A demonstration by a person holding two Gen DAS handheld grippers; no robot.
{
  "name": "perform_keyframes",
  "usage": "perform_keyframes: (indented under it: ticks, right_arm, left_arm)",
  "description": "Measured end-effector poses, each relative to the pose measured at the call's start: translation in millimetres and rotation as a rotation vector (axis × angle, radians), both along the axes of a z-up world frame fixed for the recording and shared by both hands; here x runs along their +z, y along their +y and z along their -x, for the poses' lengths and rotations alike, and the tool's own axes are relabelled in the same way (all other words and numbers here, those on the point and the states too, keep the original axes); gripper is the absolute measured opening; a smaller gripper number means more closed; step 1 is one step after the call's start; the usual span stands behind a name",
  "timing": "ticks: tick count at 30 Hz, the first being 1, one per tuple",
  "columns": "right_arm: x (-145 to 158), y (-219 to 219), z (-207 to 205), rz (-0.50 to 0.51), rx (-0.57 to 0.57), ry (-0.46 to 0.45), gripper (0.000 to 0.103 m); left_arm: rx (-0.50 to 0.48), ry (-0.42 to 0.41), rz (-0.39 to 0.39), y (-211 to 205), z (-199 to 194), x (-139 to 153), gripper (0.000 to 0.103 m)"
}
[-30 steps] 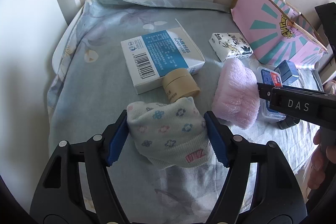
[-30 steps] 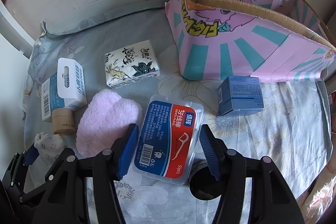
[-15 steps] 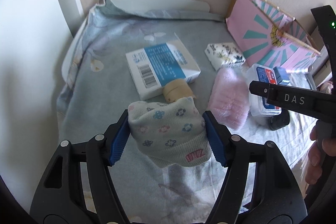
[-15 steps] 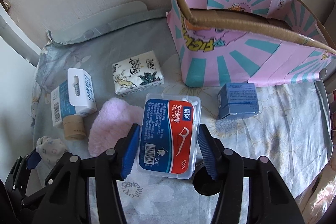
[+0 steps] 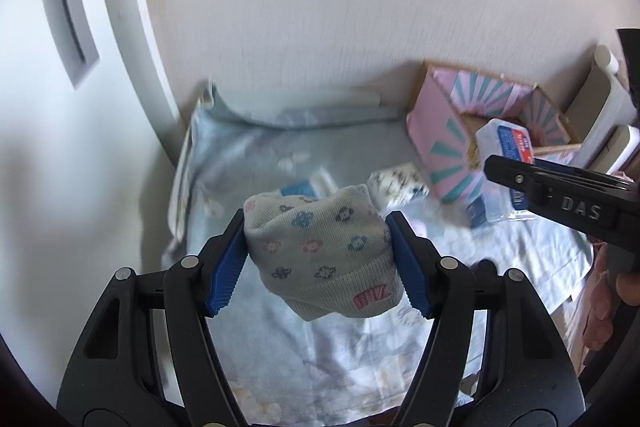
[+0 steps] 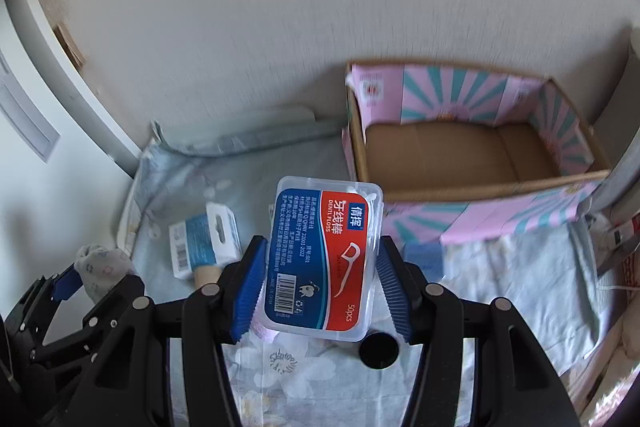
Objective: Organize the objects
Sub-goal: 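Lift the sock and floss box and carry both over the cardboard box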
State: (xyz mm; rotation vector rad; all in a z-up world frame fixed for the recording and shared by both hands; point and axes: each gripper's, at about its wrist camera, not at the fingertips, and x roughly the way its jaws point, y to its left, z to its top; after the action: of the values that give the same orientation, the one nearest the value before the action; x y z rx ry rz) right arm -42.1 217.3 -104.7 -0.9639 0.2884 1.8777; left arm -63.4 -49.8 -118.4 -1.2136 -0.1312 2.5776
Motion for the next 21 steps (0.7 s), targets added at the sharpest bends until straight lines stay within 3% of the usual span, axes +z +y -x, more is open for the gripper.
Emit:
perform_keyframes:
  ticks: [13, 21]
  right_arm:
    - [102.3, -10.5, -46.2, -0.141, 0.024, 0.040, 0.051]
    - [132.2, -5.4, -94.7, -0.187, -0.015, 0.046, 0.051]
  left_arm:
    - [0.008, 0.122, -0.028, 58.5, 3.2, 90.6, 0.065]
    - [-0.053, 0.151, -0.052, 123.9, -0.2, 113.7, 0.065]
